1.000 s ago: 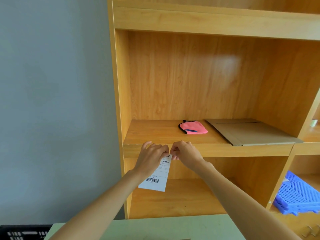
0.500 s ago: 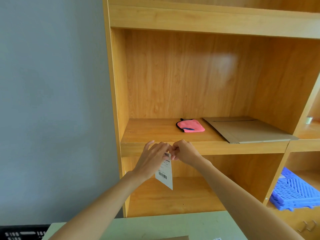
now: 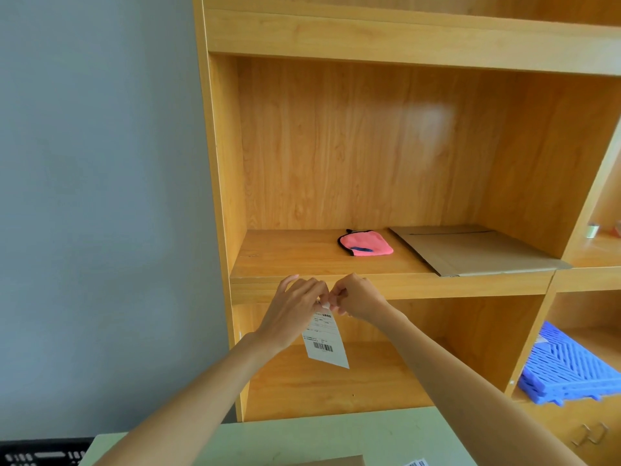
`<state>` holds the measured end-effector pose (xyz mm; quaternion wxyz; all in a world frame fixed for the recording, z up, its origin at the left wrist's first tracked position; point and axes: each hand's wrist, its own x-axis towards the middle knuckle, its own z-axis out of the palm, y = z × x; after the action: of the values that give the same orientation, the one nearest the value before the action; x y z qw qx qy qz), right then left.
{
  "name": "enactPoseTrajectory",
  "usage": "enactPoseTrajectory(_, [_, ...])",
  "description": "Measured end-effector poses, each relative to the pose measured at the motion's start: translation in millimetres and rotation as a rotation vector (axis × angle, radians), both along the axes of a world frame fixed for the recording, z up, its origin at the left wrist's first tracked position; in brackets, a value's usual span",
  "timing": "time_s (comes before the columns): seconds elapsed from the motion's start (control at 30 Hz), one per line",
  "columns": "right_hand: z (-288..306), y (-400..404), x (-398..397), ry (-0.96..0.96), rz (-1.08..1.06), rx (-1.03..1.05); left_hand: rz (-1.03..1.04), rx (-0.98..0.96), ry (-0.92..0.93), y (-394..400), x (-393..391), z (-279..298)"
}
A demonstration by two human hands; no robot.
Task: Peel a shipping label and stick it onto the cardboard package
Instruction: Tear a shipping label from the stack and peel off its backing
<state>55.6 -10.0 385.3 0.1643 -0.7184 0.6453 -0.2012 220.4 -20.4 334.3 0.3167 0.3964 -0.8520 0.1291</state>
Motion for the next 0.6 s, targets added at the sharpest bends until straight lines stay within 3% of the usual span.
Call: enactPoseTrajectory(0.6, [-13.3, 3.0, -6.0, -0.005, -0.073, 0.071, -0.132, -0.025, 0.082, 9.7, 12.1, 11.4])
